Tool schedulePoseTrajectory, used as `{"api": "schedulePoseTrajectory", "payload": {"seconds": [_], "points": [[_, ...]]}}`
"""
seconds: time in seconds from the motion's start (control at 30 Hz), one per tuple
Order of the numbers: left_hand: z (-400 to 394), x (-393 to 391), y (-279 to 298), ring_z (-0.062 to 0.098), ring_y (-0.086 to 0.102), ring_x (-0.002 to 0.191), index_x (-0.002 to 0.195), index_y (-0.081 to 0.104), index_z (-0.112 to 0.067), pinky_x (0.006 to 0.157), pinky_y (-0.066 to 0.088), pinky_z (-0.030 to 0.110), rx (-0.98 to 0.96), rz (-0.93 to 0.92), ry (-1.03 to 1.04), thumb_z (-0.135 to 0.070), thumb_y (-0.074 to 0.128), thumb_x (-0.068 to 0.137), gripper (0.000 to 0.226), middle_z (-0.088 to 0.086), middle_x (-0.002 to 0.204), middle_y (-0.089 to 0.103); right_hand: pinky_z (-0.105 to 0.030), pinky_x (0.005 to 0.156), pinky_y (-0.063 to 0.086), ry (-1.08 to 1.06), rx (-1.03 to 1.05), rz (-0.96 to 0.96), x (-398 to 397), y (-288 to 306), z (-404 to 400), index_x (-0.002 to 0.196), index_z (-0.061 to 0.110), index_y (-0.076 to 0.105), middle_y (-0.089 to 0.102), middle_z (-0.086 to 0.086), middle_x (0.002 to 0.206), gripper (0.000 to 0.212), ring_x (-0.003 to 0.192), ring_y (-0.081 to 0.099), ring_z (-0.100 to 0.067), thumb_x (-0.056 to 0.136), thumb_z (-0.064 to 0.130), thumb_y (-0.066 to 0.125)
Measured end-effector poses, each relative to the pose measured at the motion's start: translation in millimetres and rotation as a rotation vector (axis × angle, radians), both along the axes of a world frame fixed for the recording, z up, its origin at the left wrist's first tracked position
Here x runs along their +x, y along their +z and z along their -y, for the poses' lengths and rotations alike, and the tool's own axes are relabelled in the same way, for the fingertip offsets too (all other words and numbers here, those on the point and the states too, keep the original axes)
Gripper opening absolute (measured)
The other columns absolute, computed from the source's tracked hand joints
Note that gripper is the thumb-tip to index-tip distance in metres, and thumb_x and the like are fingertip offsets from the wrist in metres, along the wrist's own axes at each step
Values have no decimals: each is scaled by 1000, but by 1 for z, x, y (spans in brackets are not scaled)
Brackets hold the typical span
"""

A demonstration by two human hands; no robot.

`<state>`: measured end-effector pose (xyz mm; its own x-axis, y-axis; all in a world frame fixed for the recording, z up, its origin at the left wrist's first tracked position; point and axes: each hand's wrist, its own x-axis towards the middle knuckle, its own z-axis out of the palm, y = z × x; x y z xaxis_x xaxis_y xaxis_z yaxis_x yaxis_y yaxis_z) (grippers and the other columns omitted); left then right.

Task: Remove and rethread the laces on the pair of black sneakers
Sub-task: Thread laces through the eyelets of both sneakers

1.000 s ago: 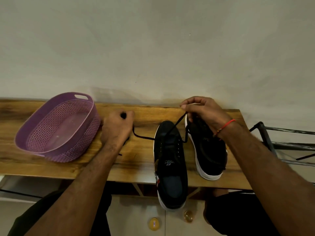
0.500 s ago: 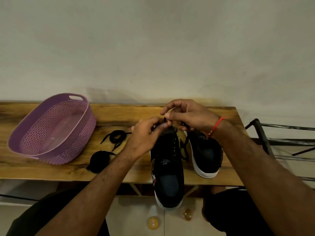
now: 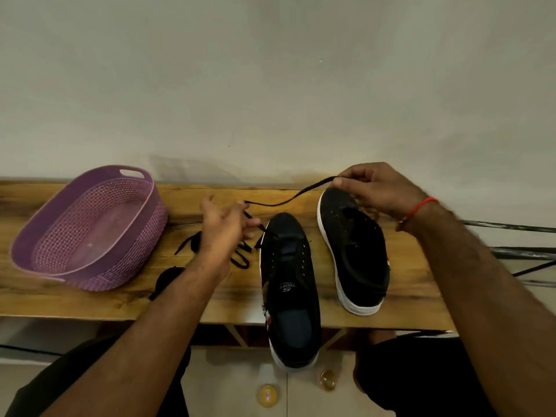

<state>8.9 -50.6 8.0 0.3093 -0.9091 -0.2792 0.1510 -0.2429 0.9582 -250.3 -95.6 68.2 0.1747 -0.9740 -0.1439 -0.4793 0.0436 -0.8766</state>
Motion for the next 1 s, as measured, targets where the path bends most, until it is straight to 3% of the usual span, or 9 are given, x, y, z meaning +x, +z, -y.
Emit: {"api": "schedulePoseTrajectory", "payload": {"seconds": [0.1, 0.17, 0.3, 0.43, 0.57, 0.63, 0.77, 0.87, 1.0], "points": [[-12, -20, -7, 10, 68, 89, 142, 47, -33, 77, 61, 35, -197, 670, -276, -41, 61, 98, 47, -9, 126, 54, -23, 47, 36, -42, 114, 412, 28, -15, -5, 103, 4, 71, 51, 0, 65, 16, 52, 43, -11, 98, 13, 59], [-20, -30, -10, 6, 61, 90, 127, 61, -34, 78, 57, 30, -250, 897, -376, -58, 57, 93, 42, -8, 123, 48, -25, 49, 41, -32, 169, 593, 49, -21, -11, 104, 2, 69, 53, -4, 68, 15, 54, 47, -14, 99, 7, 56], [-27, -43, -13, -1, 59, 91, 114, 70, -25, 77, 51, 18, -188, 627, -523, -56, 54, 92, 41, -5, 117, 52, -23, 51, 47, -59, 224, 795, 69, -25, -17, 104, 2, 65, 56, -5, 70, 16, 57, 54, -15, 100, 1, 50], [-20, -38, -17, 9, 65, 92, 103, 72, -24, 82, 56, 34, -190, 498, -521, -32, 71, 93, 13, -5, 109, 69, -24, 55, 51, -127, 253, 943, 69, -25, -14, 102, 4, 64, 57, -5, 70, 17, 58, 57, -15, 101, 1, 47], [-18, -34, -21, 22, 47, 132, 140, 46, -35, 105, 49, 49, -87, 614, -359, -50, 68, 91, 57, 2, 156, 26, -30, 61, 56, -122, 324, 1121, 69, -23, -16, 102, 8, 62, 59, -7, 74, 16, 65, 61, -20, 102, 7, 46], [-22, -35, -16, 21, 38, 140, 144, 41, -37, 107, 45, 54, -144, 599, -284, -63, 58, 90, 62, -5, 159, 19, -32, 63, 56, -106, 340, 1197, 71, -21, -17, 101, 11, 61, 60, -7, 76, 16, 67, 62, -21, 103, 10, 45], [-27, -38, -9, 17, 68, 103, 118, 69, -22, 92, 55, 52, -263, 396, -546, -50, 56, 98, 36, -3, 110, 72, -34, 65, 58, -106, 331, 1295, 77, -18, -17, 101, 12, 59, 60, -8, 77, 16, 69, 63, -21, 104, 12, 44], [-26, -38, -6, 37, 69, 92, 101, 74, -10, 86, 55, 58, -195, 378, -665, -31, 62, 99, 24, 5, 93, 77, -35, 65, 58, -152, 251, 1360, 73, -13, -11, 98, 11, 58, 59, -7, 75, 17, 68, 63, -22, 104, 12, 43], [-21, -27, -3, 19, 72, 82, 110, 73, -21, 84, 59, 38, -172, 326, -560, -15, 60, 99, 18, 0, 92, 78, -35, 66, 59, -305, 117, 1396, 50, -3, 4, 98, 8, 58, 60, -7, 69, 19, 65, 67, -22, 105, 10, 40]]}}
